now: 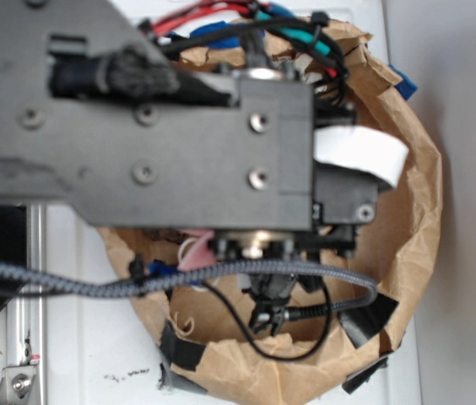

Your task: Grab the pink bunny.

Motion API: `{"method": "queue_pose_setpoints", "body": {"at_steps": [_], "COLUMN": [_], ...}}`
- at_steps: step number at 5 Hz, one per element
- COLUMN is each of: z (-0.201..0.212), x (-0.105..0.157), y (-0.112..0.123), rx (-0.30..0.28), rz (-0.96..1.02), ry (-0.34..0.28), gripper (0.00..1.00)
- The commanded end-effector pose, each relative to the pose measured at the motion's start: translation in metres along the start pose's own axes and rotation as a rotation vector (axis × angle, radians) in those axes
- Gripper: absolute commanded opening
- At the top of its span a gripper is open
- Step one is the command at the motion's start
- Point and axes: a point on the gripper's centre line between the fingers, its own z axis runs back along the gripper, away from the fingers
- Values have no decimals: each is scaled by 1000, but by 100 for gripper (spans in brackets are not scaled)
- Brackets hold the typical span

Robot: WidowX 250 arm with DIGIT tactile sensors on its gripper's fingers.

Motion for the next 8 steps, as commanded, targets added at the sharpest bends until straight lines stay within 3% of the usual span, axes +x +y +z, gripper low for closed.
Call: {"method": "queue_pose_setpoints", "body": {"at_steps": [1, 8], "z": [9, 8], "x": [12, 7], "y": [7, 0], "rx": [-2, 4], "rz": [20, 2], "ry": [-50, -58], "gripper": [0, 0]}}
